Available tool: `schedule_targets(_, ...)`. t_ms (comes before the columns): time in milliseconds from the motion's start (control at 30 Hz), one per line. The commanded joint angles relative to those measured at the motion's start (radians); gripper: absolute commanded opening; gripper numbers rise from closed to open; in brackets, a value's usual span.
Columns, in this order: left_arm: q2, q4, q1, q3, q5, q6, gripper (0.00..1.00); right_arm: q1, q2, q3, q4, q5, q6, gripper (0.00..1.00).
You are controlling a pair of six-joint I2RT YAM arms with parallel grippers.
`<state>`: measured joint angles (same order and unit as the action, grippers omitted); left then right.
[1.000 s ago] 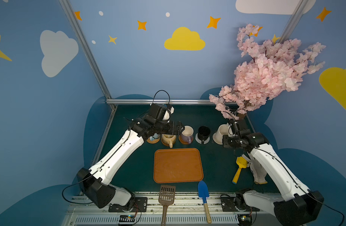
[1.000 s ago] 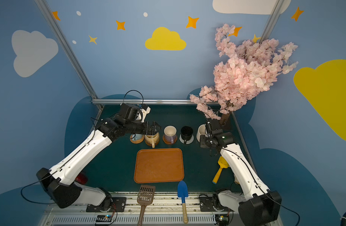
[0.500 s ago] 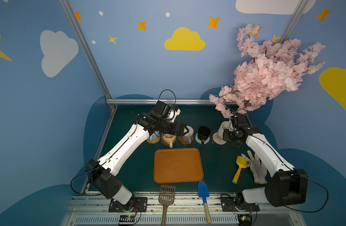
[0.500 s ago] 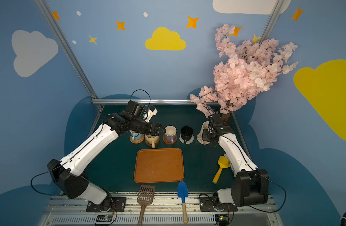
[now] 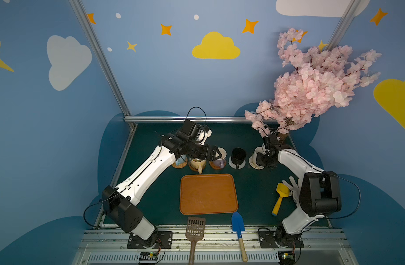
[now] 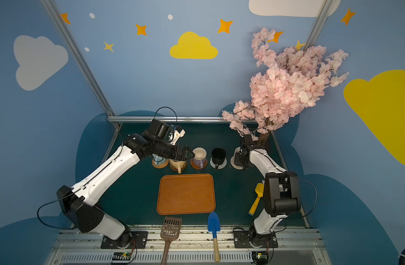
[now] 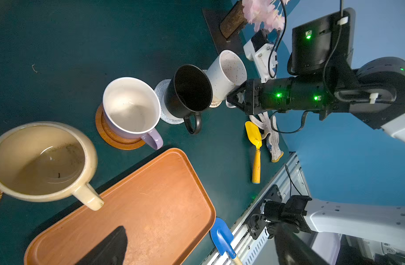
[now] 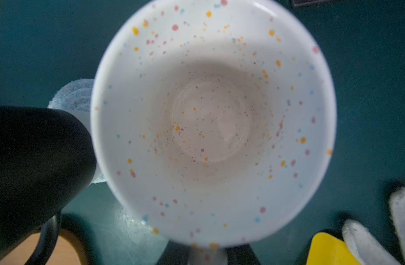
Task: Place cups on coasters
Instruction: Place the cup on the coaster.
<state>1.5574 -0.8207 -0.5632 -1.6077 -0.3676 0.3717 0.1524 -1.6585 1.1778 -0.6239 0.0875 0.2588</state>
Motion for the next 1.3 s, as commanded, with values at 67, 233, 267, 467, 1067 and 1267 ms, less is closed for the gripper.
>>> schedule_targets(67, 0.007, 0.034, -0.008, 0.006, -0.021, 0.020, 1.00, -0.005, 0.007, 0.065, 0.052, 0.001, -0.038, 0.00)
schedule_targets(233, 0.009, 0.028, -0.009, -0.003, -0.008, 0.010, 1.00, 0.003, -0.013, 0.066, 0.038, 0.003, -0.051, 0.00)
schedule_targets(267, 0.008, 0.026, -0.009, -0.004, -0.004, 0.007, 0.99, 0.005, -0.012, 0.064, 0.035, 0.012, -0.054, 0.00)
schedule_targets(467, -0.003, 0.022, -0.009, -0.006, 0.010, 0.005, 1.00, 0.025, -0.009, 0.040, 0.041, 0.043, -0.068, 0.00)
schedule_targets(1067, -0.016, 0.052, -0.009, 0.005, 0.033, 0.011, 1.00, 0.039, 0.010, 0.014, 0.034, 0.044, -0.068, 0.00)
schedule_targets(1267, -0.016, 0.051, -0.009, 0.008, 0.033, 0.010, 1.00, 0.038, 0.008, -0.003, 0.035, 0.040, -0.060, 0.18)
